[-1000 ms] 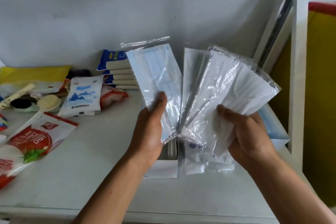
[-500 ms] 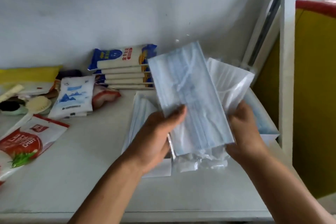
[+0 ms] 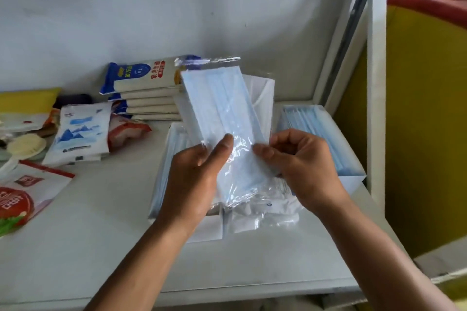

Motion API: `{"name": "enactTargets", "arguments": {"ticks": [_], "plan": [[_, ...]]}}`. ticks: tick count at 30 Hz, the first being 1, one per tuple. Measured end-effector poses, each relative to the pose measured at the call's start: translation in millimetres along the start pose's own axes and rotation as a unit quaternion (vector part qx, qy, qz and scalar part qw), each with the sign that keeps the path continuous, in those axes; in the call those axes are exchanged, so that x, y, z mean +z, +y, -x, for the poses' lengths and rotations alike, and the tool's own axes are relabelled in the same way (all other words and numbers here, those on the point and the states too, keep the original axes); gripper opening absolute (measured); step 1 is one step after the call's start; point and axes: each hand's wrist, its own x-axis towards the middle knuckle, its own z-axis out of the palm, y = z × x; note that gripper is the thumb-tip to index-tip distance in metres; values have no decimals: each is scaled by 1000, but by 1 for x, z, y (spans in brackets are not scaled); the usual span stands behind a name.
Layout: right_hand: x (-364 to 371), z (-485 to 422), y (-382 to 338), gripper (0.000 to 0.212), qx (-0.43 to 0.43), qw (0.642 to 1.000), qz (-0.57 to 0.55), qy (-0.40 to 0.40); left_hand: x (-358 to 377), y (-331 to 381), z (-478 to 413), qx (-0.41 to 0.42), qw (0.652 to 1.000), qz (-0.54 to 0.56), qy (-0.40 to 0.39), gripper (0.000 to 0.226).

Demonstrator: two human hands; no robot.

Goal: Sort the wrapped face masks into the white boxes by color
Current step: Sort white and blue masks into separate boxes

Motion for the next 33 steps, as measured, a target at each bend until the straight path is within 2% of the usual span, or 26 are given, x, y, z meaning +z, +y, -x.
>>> {"name": "enactTargets", "arguments": {"ticks": [3, 6, 7, 9, 11, 12, 15, 18, 21, 24, 29, 31, 33], "plan": [[-9, -7, -2, 15, 1, 999, 24, 28, -1, 4, -2, 30, 999, 37, 2, 48], [-26, -15, -12, 20, -12, 996, 4, 90, -2, 12, -4, 70, 994, 64, 58, 11], [-36, -18, -17, 19, -37, 990, 16, 135, -2, 17, -4, 86, 991, 71, 76, 16], [-61, -24, -27, 15, -113, 951, 126, 258, -3, 25, -4, 111, 987, 77, 85, 47], [-79, -25, -34, 9, -181, 881, 253, 356, -4, 27, -4, 116, 985, 95, 90, 51], [-84, -24, -36, 8, -201, 858, 293, 372, -4, 26, -5, 109, 984, 104, 93, 49], [-86, -24, -28, 9, -207, 846, 379, 312, -2, 25, -4, 99, 984, 112, 95, 47], [-79, -25, -15, 22, -142, 853, 455, 212, -4, 23, -5, 86, 984, 128, 90, 39], [-76, -26, -3, 32, -102, 841, 509, 153, -4, 24, -4, 86, 984, 125, 90, 36], [-76, -26, 1, 27, -89, 838, 521, 139, 0, 27, -1, 85, 985, 119, 95, 51], [-77, -24, -7, 24, -79, 825, 545, 125, -1, 28, -2, 71, 986, 120, 93, 53], [-78, -24, -6, 20, -71, 816, 561, 120, -3, 25, -4, 68, 985, 127, 96, 41], [-78, -27, -2, 17, -45, 804, 580, 121, -6, 19, -6, 47, 985, 140, 92, 18]]}}
